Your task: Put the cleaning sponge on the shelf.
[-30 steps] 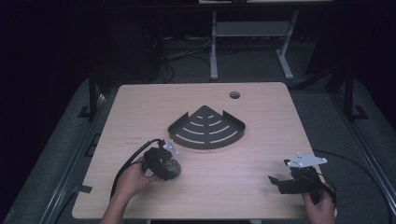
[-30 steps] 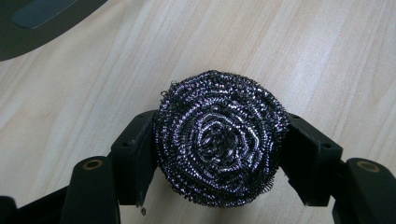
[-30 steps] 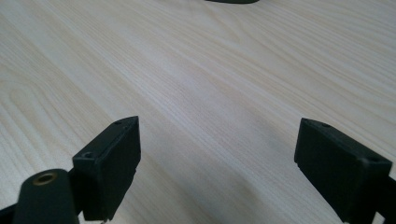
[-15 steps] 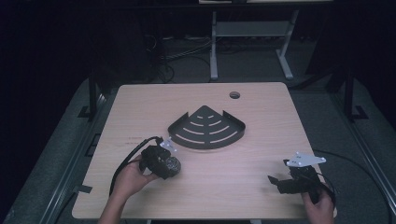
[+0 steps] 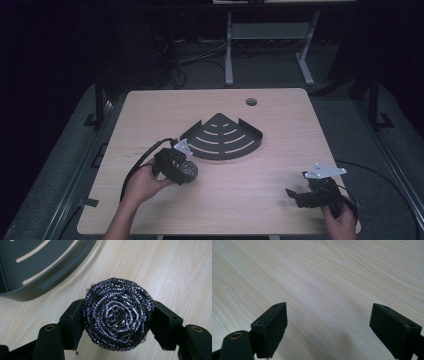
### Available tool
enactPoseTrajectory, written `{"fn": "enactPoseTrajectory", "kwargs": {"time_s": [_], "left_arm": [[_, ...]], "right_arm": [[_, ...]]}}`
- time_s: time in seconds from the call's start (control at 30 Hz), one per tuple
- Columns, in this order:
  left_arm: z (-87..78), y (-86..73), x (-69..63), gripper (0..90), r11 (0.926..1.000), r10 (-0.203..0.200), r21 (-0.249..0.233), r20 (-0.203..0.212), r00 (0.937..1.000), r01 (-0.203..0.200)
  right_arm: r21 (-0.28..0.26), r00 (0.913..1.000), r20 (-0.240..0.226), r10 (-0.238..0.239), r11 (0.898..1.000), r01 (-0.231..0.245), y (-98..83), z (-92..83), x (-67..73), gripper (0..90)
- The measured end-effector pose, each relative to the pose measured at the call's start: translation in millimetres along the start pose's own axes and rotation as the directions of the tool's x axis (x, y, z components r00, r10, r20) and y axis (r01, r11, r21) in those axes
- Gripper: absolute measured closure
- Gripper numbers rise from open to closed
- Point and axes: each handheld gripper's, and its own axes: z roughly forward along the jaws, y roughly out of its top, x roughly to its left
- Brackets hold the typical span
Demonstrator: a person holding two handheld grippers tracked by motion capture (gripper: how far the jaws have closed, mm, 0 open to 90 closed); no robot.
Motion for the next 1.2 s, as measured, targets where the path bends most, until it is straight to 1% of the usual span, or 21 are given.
{"fn": "enactPoseTrajectory", "kwargs": {"time_s": [0.1, 0.13, 0.17, 0.2, 0.23, 0.27, 0.3, 0.4, 0.5, 0.53, 0.6, 0.7, 0.73, 0.83, 0.9, 1.0, 1.03, 1.1, 1.13, 1.2], "left_arm": [[-0.6, 3.8, 1.8, 33.1, 1.0000, 0.002, -0.004, 0.005, 1.0000, -0.002], [-1.0, 8.0, 2.5, 33.1, 0.9999, 0.010, -0.006, 0.009, 0.9999, -0.010], [-1.0, 8.0, 2.5, 33.1, 0.9999, 0.010, -0.006, 0.009, 0.9999, -0.010], [-1.5, 12.2, 2.9, 33.1, 0.9999, 0.012, -0.010, 0.012, 0.9998, -0.012], [-1.5, 12.2, 2.9, 33.1, 0.9999, 0.012, -0.010, 0.012, 0.9998, -0.012], [-2.3, 16.0, 3.7, 33.1, 0.9997, 0.017, -0.020, 0.012, 0.9998, -0.017], [-2.3, 16.0, 3.7, 33.1, 0.9997, 0.017, -0.020, 0.012, 0.9998, -0.017], [-3.8, 23.7, 6.5, 33.1, 0.9997, 0.022, -0.011, 0.015, 0.9996, -0.022], [-5.5, 27.2, 8.2, 33.1, 0.9997, 0.022, -0.014, 0.010, 0.9997, -0.022], [-6.7, 30.5, 10.9, 33.1, 0.9996, 0.020, -0.020, 0.011, 0.9997, -0.020], [-6.8, 34.0, 12.7, 33.1, 0.9998, 0.017, -0.014, 0.001, 0.9999, -0.017], [-6.9, 37.8, 14.8, 33.1, 0.9998, 0.017, -0.012, 0.002, 0.9999, -0.017], [-6.4, 41.8, 16.9, 33.1, 0.9998, 0.016, -0.011, 0.010, 0.9998, -0.016], [-5.5, 46.7, 18.0, 33.1, 0.9997, 0.024, -0.003, 0.008, 0.9997, -0.024], [-4.5, 52.2, 18.9, 33.1, 0.9997, 0.021, -0.011, 0.009, 0.9997, -0.021], [-2.9, 58.9, 21.7, 33.1, 0.9996, 0.028, 0.001, 0.007, 0.9996, -0.028], [-2.1, 60.7, 22.3, 33.1, 0.9998, 0.021, 0.001, 0.010, 0.9997, -0.021], [-1.8, 64.1, 25.0, 33.1, 0.9996, 0.028, 0.006, 0.008, 0.9996, -0.028], [-1.3, 64.9, 25.3, 33.1, 0.9999, 0.017, -0.004, 0.010, 0.9998, -0.017], [-0.1, 67.4, 28.4, 33.1, 0.9999, 0.013, -0.001, 0.008, 0.9999, -0.013]], "right_arm": [[0.001, 1.0000, -0.001, 0.002, 1.000, -0.002, 0.0, 0.1, -0.5, 14.1], [0.001, 1.0000, -0.002, 0.003, 1.000, -0.003, 0.0, 0.1, -0.9, 14.1], [0.001, 1.0000, -0.001, 0.003, 1.000, -0.003, 0.1, 0.1, -0.9, 14.1], [0.001, 1.0000, 0.000, 0.003, 1.000, -0.003, 0.1, 0.1, -0.8, 14.1], [0.001, 1.0000, 0.000, 0.003, 1.000, -0.003, 0.1, 0.1, -0.8, 14.1], [0.001, 1.0000, 0.001, 0.004, 1.000, -0.004, 0.2, 0.0, -0.7, 14.1], [0.001, 1.0000, 0.001, 0.005, 1.000, -0.005, 0.3, 0.0, -0.6, 14.1], [-0.003, 1.0000, 0.000, 0.004, 1.000, -0.004, 0.8, -0.6, -0.2, 14.1], [-0.002, 1.0000, 0.000, 0.002, 1.000, -0.002, 1.4, 0.0, 0.3, 14.1], [-0.001, 1.0000, -0.002, -0.001, 1.000, 0.001, 1.7, 0.6, 0.6, 14.1], [0.001, 1.0000, -0.004, -0.004, 1.000, 0.004, 2.3, 2.1, 0.8, 14.1], [-0.001, 0.9999, -0.010, -0.006, 1.000, 0.006, 3.3, 3.1, 1.2, 14.1], [-0.001, 0.9999, -0.012, -0.006, 1.000, 0.006, 4.0, 3.2, 1.7, 14.1], [-0.004, 0.9998, -0.016, -0.009, 1.000, 0.009, 4.5, 3.3, 1.5, 14.1], [-0.002, 0.9998, -0.020, -0.006, 1.000, 0.006, 4.5, 3.3, 0.8, 14.1], [-0.006, 0.9997, -0.023, 0.004, 1.000, -0.004, 4.6, 3.3, -0.1, 14.1], [-0.008, 0.9997, -0.023, 0.004, 1.000, -0.004, 4.7, 3.4, -0.3, 14.1], [-0.008, 0.9997, -0.025, 0.006, 1.000, -0.006, 4.8, 3.2, -0.2, 14.1], [-0.008, 0.9997, -0.024, 0.006, 1.000, -0.006, 4.9, 3.1, -0.2, 14.1], [-0.006, 0.9998, -0.022, 0.004, 1.000, -0.005, 4.8, 3.6, -0.7, 14.1]]}}
